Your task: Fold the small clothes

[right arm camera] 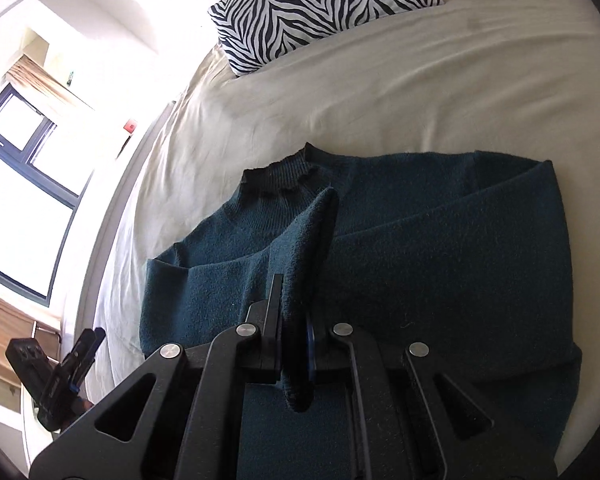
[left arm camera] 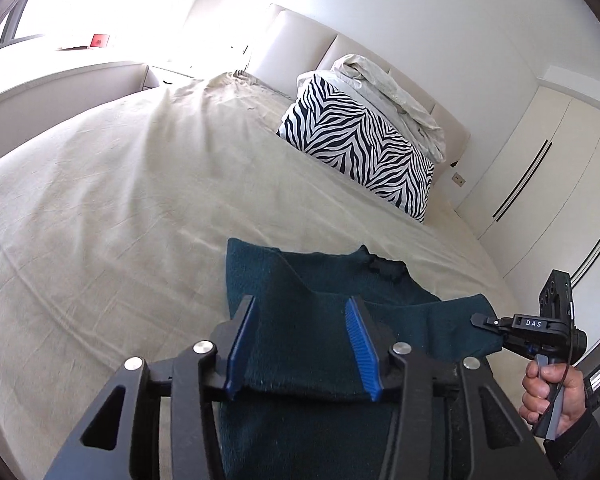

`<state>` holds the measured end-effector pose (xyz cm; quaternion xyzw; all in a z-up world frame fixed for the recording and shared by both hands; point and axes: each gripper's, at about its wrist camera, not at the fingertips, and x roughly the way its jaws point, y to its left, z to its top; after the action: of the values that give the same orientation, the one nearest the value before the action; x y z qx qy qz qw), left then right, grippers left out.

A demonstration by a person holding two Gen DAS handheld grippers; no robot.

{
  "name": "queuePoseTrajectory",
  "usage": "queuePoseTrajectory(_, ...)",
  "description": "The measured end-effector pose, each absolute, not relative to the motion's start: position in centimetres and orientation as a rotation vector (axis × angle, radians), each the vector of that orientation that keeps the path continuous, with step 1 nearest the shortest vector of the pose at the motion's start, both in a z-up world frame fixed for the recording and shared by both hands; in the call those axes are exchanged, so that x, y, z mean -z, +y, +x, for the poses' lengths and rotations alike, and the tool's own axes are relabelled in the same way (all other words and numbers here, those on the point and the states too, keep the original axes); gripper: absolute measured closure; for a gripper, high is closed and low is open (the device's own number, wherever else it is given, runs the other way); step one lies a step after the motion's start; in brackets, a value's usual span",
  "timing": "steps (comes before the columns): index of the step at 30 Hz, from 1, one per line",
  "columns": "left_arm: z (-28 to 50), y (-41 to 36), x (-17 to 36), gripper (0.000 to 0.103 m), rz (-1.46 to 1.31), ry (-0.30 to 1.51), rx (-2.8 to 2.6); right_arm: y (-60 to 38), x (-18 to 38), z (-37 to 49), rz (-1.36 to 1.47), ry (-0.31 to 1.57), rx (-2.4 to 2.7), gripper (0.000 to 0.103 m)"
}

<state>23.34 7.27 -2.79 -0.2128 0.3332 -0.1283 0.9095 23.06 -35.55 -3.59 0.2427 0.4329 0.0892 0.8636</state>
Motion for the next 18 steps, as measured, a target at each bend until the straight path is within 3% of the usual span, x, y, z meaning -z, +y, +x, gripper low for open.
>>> queuePoseTrajectory(6, 26.5, 7.8, 5.7, 0.078, -0.500, 0.805, 0.259, -38.0, 4.6, 23.5, 0.548, 0.925, -0.145, 0.096)
queuePoseTrajectory(9, 26.9, 7.8, 6.6, 0.079, -0.507, 0.827, 0.251, -39.1, 9.0, 24.0, 0.579, 1.041, -0.092, 0.096)
queuePoseTrajectory(11, 27.6, 7.9, 6.6, 0.080, -0.511, 0.831, 0.260, -40.2, 10.9, 23.4, 0.662, 1.023, -0.108, 0.096)
queuePoseTrajectory(14, 29.2, 7.3, 6.7, 0.080, -0.497, 0.846, 0.273, -41.1, 11.7, 22.9, 0.749, 0.992, -0.132, 0.096)
queuePoseTrajectory(18, 32.5, 6.0, 7.9, 0.080, -0.487, 0.891, 0.292, -40.1, 10.8, 23.1, 0.665, 1.004, -0.122, 0.095)
